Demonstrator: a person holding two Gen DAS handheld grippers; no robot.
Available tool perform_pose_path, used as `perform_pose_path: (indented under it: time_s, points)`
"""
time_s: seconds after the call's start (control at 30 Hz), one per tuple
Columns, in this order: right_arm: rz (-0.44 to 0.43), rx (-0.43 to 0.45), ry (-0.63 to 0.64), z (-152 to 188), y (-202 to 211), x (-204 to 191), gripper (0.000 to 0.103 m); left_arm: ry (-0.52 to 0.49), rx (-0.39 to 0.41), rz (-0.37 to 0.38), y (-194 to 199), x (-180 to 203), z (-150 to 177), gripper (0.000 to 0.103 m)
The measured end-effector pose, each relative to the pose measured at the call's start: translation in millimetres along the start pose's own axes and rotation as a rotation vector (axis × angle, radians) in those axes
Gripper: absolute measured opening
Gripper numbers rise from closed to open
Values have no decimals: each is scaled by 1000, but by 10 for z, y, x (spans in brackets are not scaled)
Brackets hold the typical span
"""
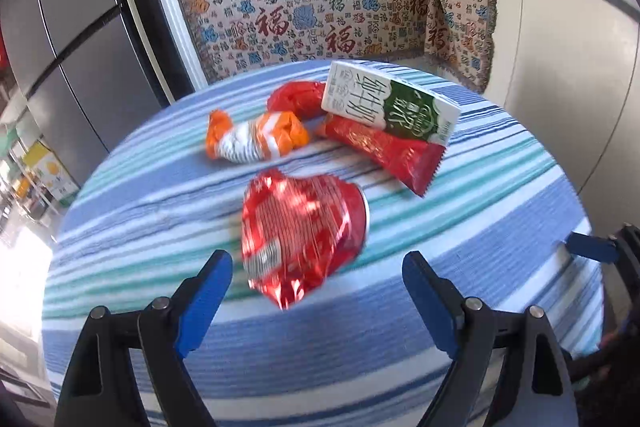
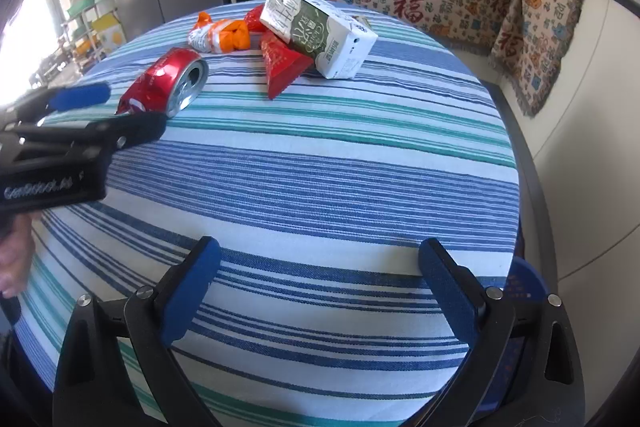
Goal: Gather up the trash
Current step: 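Grasp the crushed red can with the left tool, then grasp the red stick snack packet with the right tool while the left holds the can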
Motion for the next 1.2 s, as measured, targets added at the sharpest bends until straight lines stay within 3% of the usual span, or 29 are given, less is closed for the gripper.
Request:
perform_pose_path:
  time_s: [0.17,0.2,0.27,0.43,0.6,0.83,0.87,0.97,1.13,1.2]
  points:
    - [-17,-14,-17,-21,24,24,99,-25,-11,-50,-199,-52,-87,87]
    - [-26,-9,-27,-34,43,43,99,-23,-7,-50,-211,-81,-86,84]
    - [-40,24,-39,-82,112,76,99,-7,7,-20,-214,-136,-69,53]
    - [-65,76,-30,-268,140,64,98,4,40,0,-122,-246,-28,44]
    - [-131,8,-114,-544,-98,59,79,38,71,49,78,-422,82,36]
    - [-210,-45,-253,-858,-472,-136,60,104,79,98,224,-615,297,36]
    - [-210,-43,-268,-888,-511,-171,52,110,80,103,239,-629,312,36]
    - [-206,-33,-296,-921,-558,-221,15,134,84,120,285,-709,380,36]
    - [-199,-10,-246,-796,-346,-335,4,170,94,147,366,-822,500,35]
    - [-189,-5,-206,-664,-172,-399,4,183,97,157,402,-849,554,35]
Point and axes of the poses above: each gripper's, at about its wrist camera, not at the fingertips, and y roughly against the way its jaws point, x to its right, z to its underside, the point moved 3 cm from there along -y, roughly the way its jaws point, and after that the axes turned 15 degrees about -y, right-handed, at the moved point
